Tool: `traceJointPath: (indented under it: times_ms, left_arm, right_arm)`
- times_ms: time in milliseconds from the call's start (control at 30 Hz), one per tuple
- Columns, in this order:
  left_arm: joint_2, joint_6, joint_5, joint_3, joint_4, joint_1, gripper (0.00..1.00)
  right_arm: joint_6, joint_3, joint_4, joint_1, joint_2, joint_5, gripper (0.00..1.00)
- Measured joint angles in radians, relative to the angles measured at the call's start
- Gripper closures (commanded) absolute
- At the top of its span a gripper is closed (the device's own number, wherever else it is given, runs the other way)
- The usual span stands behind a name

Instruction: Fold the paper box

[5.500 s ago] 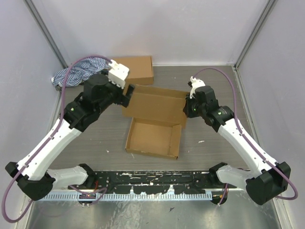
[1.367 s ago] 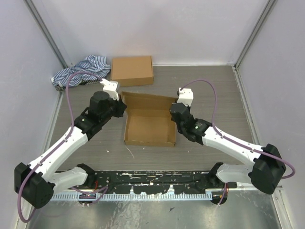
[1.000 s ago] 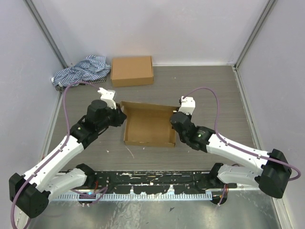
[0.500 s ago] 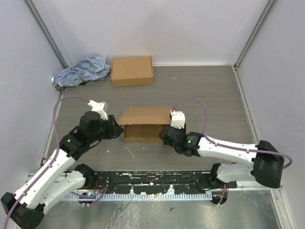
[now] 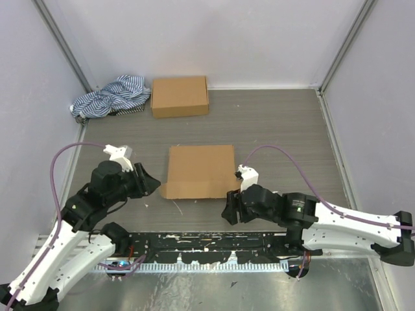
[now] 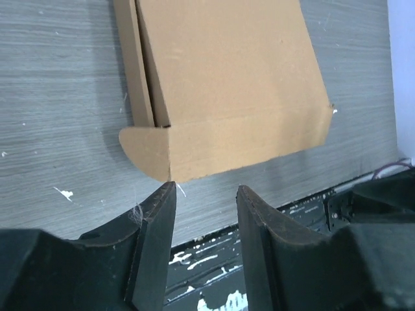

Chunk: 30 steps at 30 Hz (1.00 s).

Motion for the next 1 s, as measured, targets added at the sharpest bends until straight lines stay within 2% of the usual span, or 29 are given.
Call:
traceJointPath:
  times_ms: [100,233,333,467,600,800,1000]
  left_arm:
    - [0.063,0.011,-0.037,0.029,0.002,0.0,0.5]
    - [0.234,0.047,-0.083,0.055,0.021,0.0,0.5]
    - [0.353,0.08,-0.105,0.06,0.047,0.0,0.49]
    - [0.449,0.118,-0.13,0.06,0.084,0.0,0.48]
    - [0.488,0.148,-0.151,0.06,0.15,0.0,0.48]
    - [0.603,0.189,-0.177,0.059,0.243,0.0,0.48]
    - [0.771,0.211,-0.168,0.059,0.322,0.0,0.49]
  right_arm:
    - [0.005,0.043,-0.053,0.001,-0.028,0.033,0.33]
    - [-0.004,0.118,-0.085,-0.043,0.046,0.135,0.39]
    - [-0.056,0.147,-0.031,-0.207,0.154,0.116,0.41]
    - [-0.116,0.145,0.026,-0.419,0.256,0.08,0.29]
    - [-0.175,0.15,0.064,-0.516,0.277,0.055,0.28]
    - [-0.229,0.149,0.15,-0.595,0.406,-0.045,0.31]
    - [-0.248,0.117,0.225,-0.605,0.542,-0.113,0.33]
